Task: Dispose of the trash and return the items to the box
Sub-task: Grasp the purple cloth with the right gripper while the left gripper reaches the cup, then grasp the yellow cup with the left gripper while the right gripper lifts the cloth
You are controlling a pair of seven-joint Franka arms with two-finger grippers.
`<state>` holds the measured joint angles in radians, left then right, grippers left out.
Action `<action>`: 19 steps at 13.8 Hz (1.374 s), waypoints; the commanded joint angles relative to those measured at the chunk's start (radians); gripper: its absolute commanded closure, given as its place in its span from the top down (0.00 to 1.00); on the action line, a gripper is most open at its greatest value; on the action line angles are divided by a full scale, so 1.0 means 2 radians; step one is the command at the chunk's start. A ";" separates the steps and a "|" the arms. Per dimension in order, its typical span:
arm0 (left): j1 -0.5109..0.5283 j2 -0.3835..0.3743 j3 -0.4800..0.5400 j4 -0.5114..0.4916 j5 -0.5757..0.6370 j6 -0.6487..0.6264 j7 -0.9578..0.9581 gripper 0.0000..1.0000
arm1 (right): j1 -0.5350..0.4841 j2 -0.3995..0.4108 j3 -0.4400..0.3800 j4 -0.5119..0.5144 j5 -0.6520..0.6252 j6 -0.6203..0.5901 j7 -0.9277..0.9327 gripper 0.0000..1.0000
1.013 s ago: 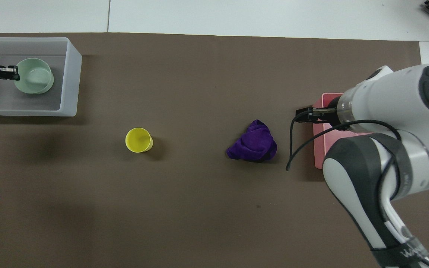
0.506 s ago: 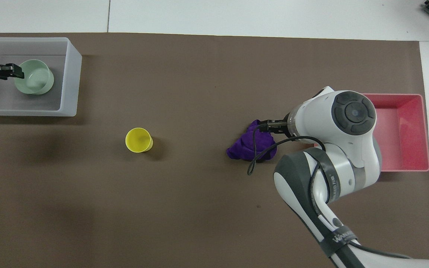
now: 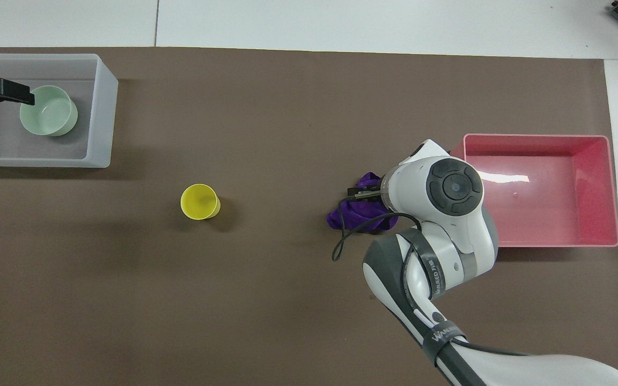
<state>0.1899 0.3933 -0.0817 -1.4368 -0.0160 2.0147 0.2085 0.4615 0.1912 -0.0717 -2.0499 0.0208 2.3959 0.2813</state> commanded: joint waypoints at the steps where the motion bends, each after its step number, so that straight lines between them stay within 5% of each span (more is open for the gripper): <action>1: -0.041 -0.093 0.007 -0.119 0.000 0.006 -0.043 1.00 | -0.001 0.005 0.000 -0.019 0.001 0.028 -0.045 1.00; 7: -0.152 -0.137 0.007 -0.222 0.003 0.066 -0.177 0.99 | 0.005 0.015 0.000 -0.021 0.001 0.032 -0.081 1.00; 12: -0.184 -0.164 0.007 -0.318 0.003 0.132 -0.189 0.95 | 0.013 0.029 0.000 -0.040 0.001 0.075 -0.094 1.00; 15: -0.196 -0.167 0.006 -0.351 0.003 0.161 -0.203 0.94 | 0.015 0.032 0.000 -0.051 0.001 0.088 -0.103 0.41; 16: -0.202 -0.167 0.006 -0.359 0.003 0.172 -0.207 0.93 | 0.015 0.032 0.000 -0.051 0.002 0.088 -0.100 0.09; 17: -0.208 -0.166 0.006 -0.368 0.003 0.185 -0.219 0.92 | 0.015 0.032 0.000 -0.050 0.002 0.087 -0.095 0.00; 19: -0.211 -0.164 0.006 -0.384 0.003 0.208 -0.225 0.89 | 0.017 0.029 0.000 -0.047 0.002 0.081 -0.075 0.00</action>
<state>-0.2102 0.1000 -0.0862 -2.1408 -0.0157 2.3776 -0.2161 0.4924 0.2606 -0.0718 -2.1349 0.0203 2.5458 0.1103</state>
